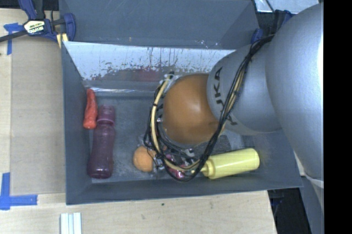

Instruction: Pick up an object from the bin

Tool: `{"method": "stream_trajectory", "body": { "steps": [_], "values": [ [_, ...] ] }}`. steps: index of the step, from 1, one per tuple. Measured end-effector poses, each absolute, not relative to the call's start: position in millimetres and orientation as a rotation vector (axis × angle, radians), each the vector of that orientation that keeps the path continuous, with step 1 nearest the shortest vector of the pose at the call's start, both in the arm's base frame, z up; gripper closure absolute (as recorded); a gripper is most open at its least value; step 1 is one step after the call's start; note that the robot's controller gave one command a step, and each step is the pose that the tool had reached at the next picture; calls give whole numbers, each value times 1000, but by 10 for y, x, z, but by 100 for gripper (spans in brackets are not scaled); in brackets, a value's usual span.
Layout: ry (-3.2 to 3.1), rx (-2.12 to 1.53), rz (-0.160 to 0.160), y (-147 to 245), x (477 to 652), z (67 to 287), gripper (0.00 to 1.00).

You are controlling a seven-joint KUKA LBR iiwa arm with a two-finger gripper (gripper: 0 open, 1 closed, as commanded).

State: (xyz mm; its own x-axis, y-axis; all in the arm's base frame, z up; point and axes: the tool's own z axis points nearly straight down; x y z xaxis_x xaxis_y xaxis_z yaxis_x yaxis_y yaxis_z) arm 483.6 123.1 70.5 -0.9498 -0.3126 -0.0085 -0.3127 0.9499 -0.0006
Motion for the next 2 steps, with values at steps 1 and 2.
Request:
{"method": "stream_trajectory", "body": {
  "steps": [1, 2],
  "values": [
    [3091, -492, 2, 1229, 4845, 1611, 100],
    [3093, -493, 2, 1227, 4839, 1267, 100]
  ]
}}
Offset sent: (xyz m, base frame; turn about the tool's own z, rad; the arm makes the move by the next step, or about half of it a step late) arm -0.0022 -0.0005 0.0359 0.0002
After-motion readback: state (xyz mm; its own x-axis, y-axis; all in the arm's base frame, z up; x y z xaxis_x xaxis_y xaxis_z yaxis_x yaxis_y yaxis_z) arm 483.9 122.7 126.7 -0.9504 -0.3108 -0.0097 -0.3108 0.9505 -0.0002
